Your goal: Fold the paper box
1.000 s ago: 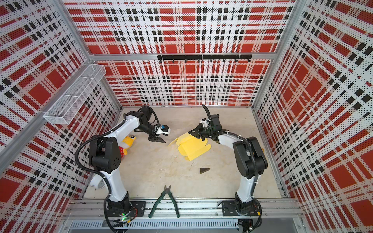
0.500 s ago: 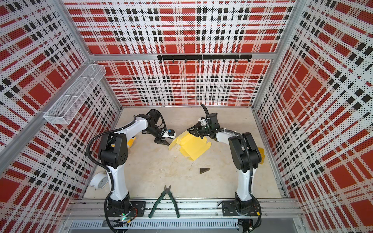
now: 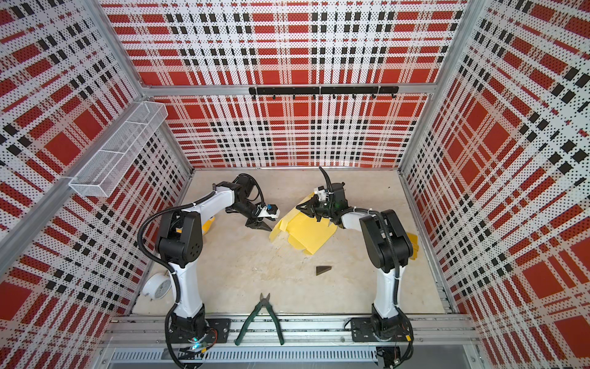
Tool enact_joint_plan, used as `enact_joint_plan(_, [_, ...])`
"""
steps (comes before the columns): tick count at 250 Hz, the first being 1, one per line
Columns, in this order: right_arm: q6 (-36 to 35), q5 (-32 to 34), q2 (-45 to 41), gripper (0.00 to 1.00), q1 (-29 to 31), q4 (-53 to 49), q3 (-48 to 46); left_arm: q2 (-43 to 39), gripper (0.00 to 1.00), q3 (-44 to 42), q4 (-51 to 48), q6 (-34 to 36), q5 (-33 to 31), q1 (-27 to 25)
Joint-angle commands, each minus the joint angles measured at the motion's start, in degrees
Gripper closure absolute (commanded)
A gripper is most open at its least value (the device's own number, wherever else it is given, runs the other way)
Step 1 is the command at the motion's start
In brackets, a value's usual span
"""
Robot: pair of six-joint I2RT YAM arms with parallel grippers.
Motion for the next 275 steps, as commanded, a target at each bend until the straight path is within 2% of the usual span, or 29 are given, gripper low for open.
enact_joint_plan(1, [-0.24,1.42,1.48,1.00,-0.13,4.79,-1.28,-3.22,0.49,-3.97,4.44,-2.00,0.01,-2.41])
enact_joint_plan(40, [0.03,1.42,1.46,1.00,-0.30,6.43,-1.56,-5.35,0.49,-8.00,8.06,-4.31,-1.32,-3.37])
enact_joint_plan(87, [-0.48,1.60,1.44,1.00,-0.39,8.15,-2.28,-9.89,0.49,-14.07,19.44,-15.27,1.04,-4.08])
enact_joint_plan(151, [3.46,2.37,3.67,1.00,-0.39,15.89,-4.61,-12.84,0.49,-20.12,32.54,-25.41,-5.20,-5.97])
enact_joint_plan(199, [3.43,3.09,5.17,1.00,-0.30,20.40,-5.99,-12.86,0.48,-19.71,34.39,-29.83,-8.53,-7.81])
enact_joint_plan(238, [2.92,2.67,5.79,1.00,-0.35,23.64,-6.97,-12.92,0.49,-17.66,35.18,-36.60,-6.84,-7.84])
enact_joint_plan(275, [4.23,2.61,6.06,1.00,-0.36,26.12,-7.29,-12.95,0.52,-16.80,36.26,-40.07,-6.15,-7.84])
